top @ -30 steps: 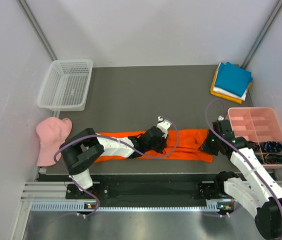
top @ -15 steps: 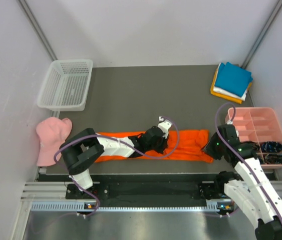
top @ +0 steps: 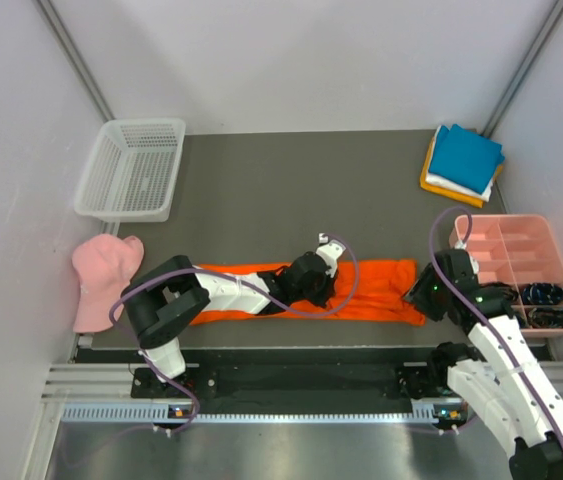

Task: Fold and stack the t-shirts
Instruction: Fold the other side of the tshirt into a rectangle

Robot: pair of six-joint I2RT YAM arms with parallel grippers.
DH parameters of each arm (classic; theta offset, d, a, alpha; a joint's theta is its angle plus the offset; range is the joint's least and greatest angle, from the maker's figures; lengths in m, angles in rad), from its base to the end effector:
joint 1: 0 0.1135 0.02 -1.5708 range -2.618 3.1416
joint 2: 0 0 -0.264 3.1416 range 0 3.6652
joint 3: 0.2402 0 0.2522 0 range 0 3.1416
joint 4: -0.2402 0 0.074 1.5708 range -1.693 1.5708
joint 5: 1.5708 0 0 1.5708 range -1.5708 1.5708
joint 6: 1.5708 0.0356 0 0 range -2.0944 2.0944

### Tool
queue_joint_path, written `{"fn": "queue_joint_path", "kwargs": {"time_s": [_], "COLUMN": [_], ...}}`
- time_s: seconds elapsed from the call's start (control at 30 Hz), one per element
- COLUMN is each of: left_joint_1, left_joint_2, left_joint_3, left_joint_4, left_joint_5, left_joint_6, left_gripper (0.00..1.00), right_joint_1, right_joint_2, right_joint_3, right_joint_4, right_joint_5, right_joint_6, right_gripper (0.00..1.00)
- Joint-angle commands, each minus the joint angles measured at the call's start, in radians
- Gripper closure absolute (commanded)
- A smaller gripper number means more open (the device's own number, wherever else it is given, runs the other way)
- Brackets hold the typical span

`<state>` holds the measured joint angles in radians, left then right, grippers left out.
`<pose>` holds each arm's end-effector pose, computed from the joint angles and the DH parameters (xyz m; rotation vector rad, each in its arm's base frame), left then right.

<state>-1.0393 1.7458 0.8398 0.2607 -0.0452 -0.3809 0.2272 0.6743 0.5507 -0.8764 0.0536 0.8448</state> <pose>0.1797 -0.3025 0.1518 0.7239 2.1996 -0.7134 0.1207 0.0259 0.2155 0.8112 2.4753 0.3303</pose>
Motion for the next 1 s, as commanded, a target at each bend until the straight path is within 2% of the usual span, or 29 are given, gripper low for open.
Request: {"fn": "queue_joint_path", "kwargs": {"time_s": [0.0,0.2,0.3,0.4,0.43,0.57,0.83,0.97], "left_joint_1": [-0.001,-0.002,-0.002,-0.002,-0.002,-0.002,-0.002,-0.002], "left_joint_2": [-0.041,-0.126,-0.185,-0.254,-0.270,-0.336,-0.315,-0.308], "left_joint_3": [0.035,0.033,0.033,0.030,0.028,0.016,0.004,-0.016], "left_joint_4": [-0.018,-0.054,-0.093,-0.130,-0.136,-0.153,-0.138,-0.114], "left_joint_5": [-0.008,-0.009,0.002,-0.002,-0.010,-0.024,-0.004,0.015], "left_joint_6": [0.014,0.004,-0.013,-0.018,-0.015,-0.009,-0.018,-0.033], "left_gripper": [1.00,1.00,0.97,0.88,0.77,0.45,0.36,0.34], "right_joint_1": [0.012,0.011,0.011,0.011,0.011,0.011,0.014,0.015], "right_joint_2": [0.008,0.056,0.093,0.140,0.148,0.182,0.182,0.202], "right_joint_3": [0.049,0.069,0.090,0.113,0.117,0.112,0.091,0.091], "right_joint_4": [0.063,0.168,0.226,0.257,0.264,0.309,0.327,0.346], "right_joint_5": [-0.020,-0.049,-0.075,-0.086,-0.090,-0.142,-0.162,-0.237], "right_joint_6": [-0.029,-0.069,-0.088,-0.104,-0.110,-0.119,-0.113,-0.122], "right_gripper": [0.58,0.58,0.58,0.58,0.58,0.58,0.58,0.58]}}
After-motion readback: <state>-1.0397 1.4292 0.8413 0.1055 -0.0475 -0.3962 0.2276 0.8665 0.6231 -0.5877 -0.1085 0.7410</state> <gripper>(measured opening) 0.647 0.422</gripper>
